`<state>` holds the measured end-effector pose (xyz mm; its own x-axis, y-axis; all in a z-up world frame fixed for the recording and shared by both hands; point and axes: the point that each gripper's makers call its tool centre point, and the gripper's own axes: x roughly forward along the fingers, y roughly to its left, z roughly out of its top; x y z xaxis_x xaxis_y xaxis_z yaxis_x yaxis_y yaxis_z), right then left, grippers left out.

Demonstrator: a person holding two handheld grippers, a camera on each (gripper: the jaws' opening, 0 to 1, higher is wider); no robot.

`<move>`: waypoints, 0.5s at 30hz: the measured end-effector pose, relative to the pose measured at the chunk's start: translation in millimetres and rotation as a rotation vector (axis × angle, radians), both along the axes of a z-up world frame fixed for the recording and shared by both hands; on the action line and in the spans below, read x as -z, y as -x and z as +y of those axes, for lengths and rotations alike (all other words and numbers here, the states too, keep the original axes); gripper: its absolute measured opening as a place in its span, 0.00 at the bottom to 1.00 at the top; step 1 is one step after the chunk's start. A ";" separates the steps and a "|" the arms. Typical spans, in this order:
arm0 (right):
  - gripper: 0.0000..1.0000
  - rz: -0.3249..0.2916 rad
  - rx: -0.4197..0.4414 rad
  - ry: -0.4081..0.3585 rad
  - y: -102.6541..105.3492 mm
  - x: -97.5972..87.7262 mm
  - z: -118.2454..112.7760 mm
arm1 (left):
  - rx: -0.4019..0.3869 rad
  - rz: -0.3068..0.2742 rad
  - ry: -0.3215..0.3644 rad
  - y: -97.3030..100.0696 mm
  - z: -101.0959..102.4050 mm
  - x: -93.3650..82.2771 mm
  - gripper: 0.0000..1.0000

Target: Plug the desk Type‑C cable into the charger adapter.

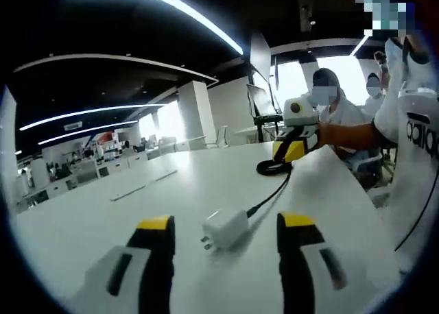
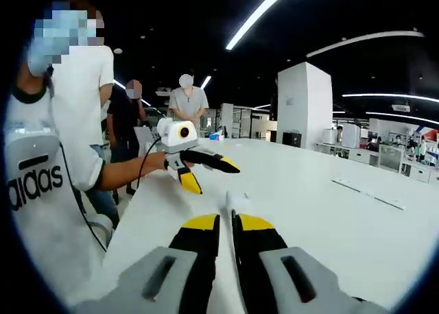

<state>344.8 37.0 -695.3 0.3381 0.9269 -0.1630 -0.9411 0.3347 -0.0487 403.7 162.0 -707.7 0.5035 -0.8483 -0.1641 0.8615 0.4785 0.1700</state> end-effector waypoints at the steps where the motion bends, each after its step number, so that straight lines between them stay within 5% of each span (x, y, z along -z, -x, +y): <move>1: 0.10 0.001 0.000 -0.002 0.0 0.2 0.0 | 0.009 0.008 0.003 -2.0 -1.5 1.3 0.55; 15: 0.10 0.006 0.008 -0.025 -3.0 1.0 -3.9 | 0.070 0.039 -0.055 -9.4 -15.2 12.8 0.42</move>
<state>347.8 33.1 -696.3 0.3450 0.9279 -0.1416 -0.9385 0.3437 -0.0343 413.0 146.8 -720.4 0.4359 -0.8703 -0.2292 0.8988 0.4080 0.1602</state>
